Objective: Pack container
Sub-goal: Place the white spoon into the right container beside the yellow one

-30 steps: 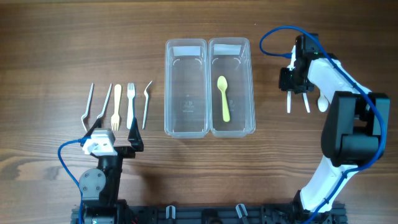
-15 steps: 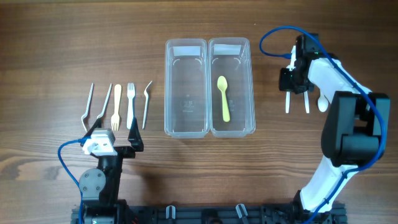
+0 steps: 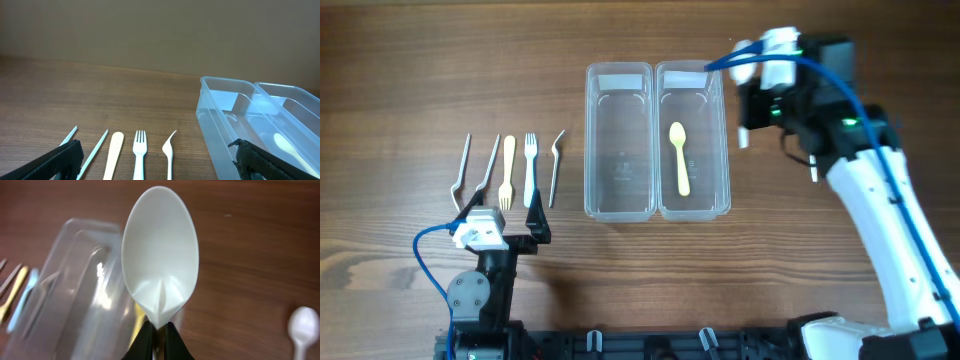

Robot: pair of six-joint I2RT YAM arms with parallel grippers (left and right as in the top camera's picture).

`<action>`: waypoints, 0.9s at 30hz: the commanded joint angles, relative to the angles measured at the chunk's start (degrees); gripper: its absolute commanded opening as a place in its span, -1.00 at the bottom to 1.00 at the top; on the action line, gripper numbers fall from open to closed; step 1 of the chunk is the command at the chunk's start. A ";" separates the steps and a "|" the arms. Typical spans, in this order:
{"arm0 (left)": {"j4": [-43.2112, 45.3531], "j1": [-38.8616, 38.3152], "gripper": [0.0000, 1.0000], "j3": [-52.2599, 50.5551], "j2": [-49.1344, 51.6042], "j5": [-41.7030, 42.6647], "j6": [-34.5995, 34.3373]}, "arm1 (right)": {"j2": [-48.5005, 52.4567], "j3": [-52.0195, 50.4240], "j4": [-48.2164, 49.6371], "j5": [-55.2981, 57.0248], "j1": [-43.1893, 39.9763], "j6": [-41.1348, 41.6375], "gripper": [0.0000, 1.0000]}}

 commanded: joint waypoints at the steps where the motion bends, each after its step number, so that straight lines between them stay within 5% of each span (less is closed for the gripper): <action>1: 0.09 -0.33 1.00 -0.50 -0.26 1.07 -0.79 | 7.10 -0.85 0.83 -1.03 3.93 3.02 -0.91; 8: 0.09 -0.33 1.00 -0.50 -0.26 1.07 -0.79 | 17.55 -0.85 6.23 -2.95 7.02 5.95 -0.85; 10: 0.09 -0.33 1.00 -0.50 -0.26 1.07 -0.79 | 17.64 -0.83 6.21 -2.93 7.02 5.53 -0.11; 13: 0.09 -0.33 1.00 -0.50 -0.26 1.07 -0.79 | 14.78 -0.20 4.98 -2.27 5.88 4.02 0.27; 23: 0.09 -0.33 0.99 -0.50 -0.26 1.07 -0.79 | -0.79 1.64 -11.54 18.99 -12.20 -8.52 0.38; 27: 0.09 -0.33 0.99 -0.50 -0.26 1.07 -0.79 | 2.34 0.70 -11.15 15.21 -21.24 -8.79 0.34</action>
